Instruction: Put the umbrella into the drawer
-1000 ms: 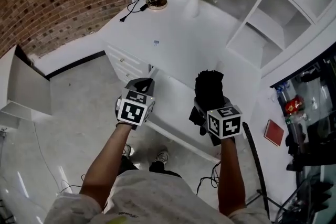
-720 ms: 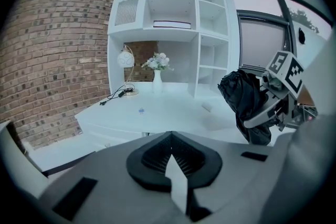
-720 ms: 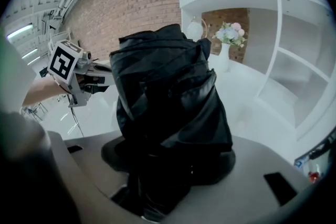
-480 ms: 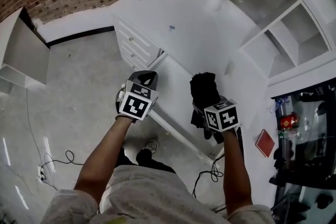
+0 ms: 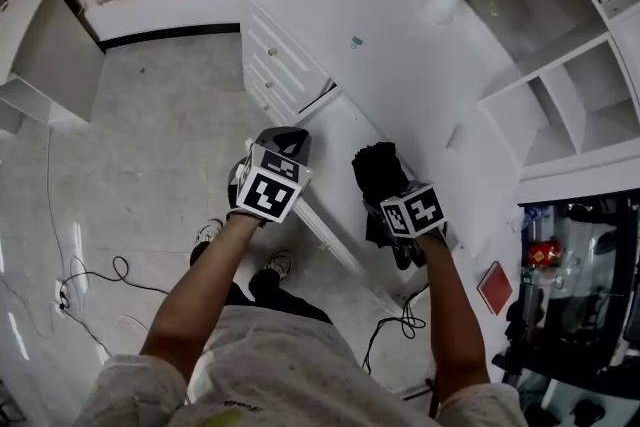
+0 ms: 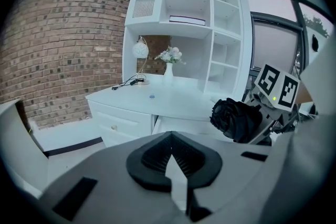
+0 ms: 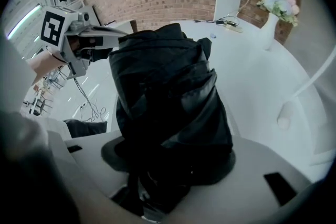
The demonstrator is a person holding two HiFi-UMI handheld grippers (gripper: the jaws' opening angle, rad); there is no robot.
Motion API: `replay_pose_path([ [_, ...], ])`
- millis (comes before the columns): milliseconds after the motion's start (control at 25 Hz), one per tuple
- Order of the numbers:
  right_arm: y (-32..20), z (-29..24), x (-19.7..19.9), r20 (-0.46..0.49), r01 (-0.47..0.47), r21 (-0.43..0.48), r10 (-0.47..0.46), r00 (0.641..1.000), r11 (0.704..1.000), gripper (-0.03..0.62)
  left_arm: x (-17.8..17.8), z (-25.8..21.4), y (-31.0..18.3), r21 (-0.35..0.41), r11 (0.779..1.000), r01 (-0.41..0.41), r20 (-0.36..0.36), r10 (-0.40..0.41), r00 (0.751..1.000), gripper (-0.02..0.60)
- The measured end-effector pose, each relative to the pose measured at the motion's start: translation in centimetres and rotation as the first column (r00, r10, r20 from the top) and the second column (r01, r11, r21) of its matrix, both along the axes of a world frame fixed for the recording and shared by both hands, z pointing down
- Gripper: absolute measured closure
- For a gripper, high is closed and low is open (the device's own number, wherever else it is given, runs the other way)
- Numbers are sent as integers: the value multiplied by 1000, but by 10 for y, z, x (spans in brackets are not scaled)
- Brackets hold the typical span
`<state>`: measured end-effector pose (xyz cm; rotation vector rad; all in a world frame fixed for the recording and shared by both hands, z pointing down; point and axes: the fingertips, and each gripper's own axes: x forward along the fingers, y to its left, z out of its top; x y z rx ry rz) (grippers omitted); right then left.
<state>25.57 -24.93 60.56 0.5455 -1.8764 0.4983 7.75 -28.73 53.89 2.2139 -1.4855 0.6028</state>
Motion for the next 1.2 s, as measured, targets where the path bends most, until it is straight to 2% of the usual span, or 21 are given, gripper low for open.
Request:
replay_pose_path([
  [160,0,20,-11,-32,51,-57,-53,998,997,342,-7,-1,0,12,1000,13,22,-13,1000,586],
  [480,3,62,-21,-108,117,-156,-135,985,981,344,-23,-2,12,13,998,67,21,-67,998,586],
  [960,-2,103,-22,-180,99,-246,-146,973,964,342,-23,3,13,-12,996,86,47,-85,995,586],
  [1200,-2,121,-23,-182,99,-281,-154,971,954,342,-23,10,15,-38,995,94,63,-92,994,586],
])
